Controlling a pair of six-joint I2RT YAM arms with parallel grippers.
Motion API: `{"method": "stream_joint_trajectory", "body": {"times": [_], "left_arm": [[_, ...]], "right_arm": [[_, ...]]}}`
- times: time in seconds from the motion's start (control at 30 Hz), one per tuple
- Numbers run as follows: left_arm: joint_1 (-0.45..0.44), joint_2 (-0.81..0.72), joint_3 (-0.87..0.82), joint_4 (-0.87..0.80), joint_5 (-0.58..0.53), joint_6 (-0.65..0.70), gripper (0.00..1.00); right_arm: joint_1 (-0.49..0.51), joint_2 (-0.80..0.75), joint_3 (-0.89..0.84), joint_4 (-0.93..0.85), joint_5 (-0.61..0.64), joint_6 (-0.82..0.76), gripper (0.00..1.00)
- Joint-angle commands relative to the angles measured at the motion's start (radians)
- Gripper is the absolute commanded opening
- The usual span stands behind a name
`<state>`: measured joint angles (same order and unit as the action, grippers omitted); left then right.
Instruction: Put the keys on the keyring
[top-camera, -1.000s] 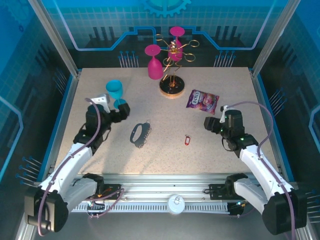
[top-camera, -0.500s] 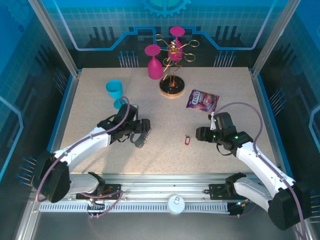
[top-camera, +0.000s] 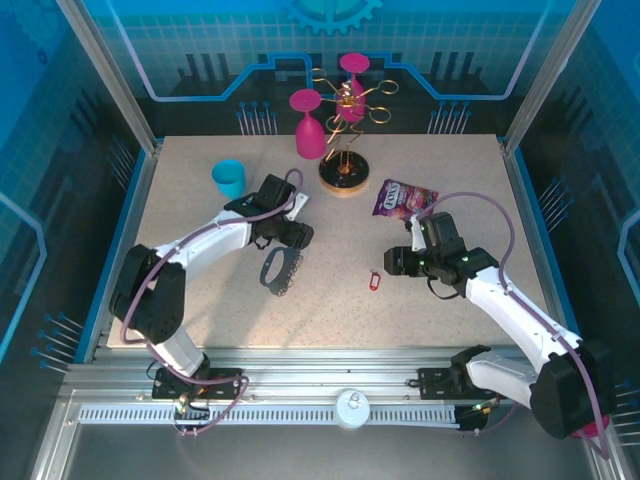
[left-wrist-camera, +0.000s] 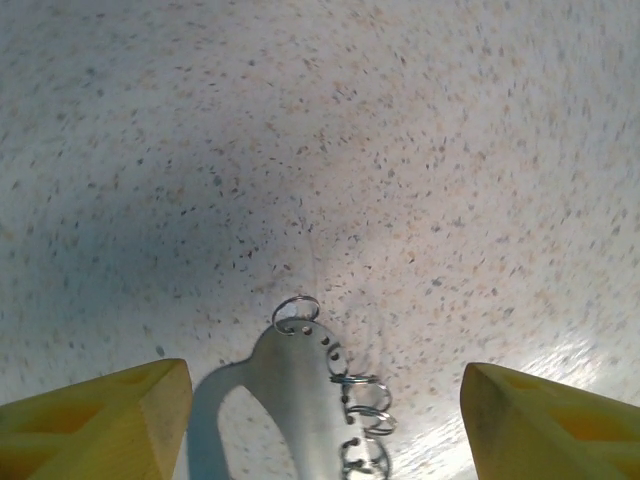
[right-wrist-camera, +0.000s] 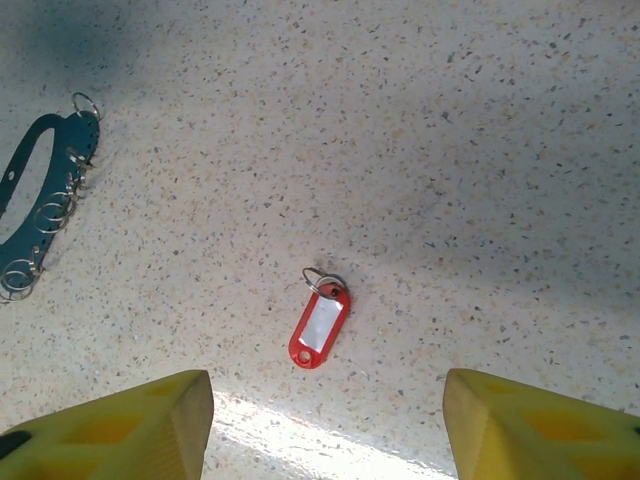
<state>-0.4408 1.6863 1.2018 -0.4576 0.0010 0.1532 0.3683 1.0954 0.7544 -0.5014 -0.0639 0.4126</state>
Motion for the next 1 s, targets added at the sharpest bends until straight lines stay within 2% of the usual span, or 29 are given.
{"method": "stream_joint_trajectory", "body": {"times": [0.0,0.13,0.3,0.67,0.97], "left_arm": [[0.011,0.074,0.063,-0.137,0.104,0.298,0.66],[0.037,0.165,0.149,-0.210,0.140,0.404,0.55],[0.048,0.242,0.213,-0.274,0.173,0.492,0.50],[0.068,0.339,0.337,-0.348,0.151,0.510,0.44],[0.046,0.404,0.436,-0.519,0.031,0.466,0.40]], "right_arm": [[0.015,-0.006,0.021,-0.017,-0.033,-0.010,0.63],[0.015,-0.031,0.003,-0.020,-0.035,-0.003,0.63],[0.014,-0.069,-0.020,-0.032,-0.028,0.003,0.63],[0.015,-0.127,-0.053,-0.055,-0.018,0.006,0.63],[0.015,-0.157,-0.054,-0.074,-0.014,0.006,0.63]]}}
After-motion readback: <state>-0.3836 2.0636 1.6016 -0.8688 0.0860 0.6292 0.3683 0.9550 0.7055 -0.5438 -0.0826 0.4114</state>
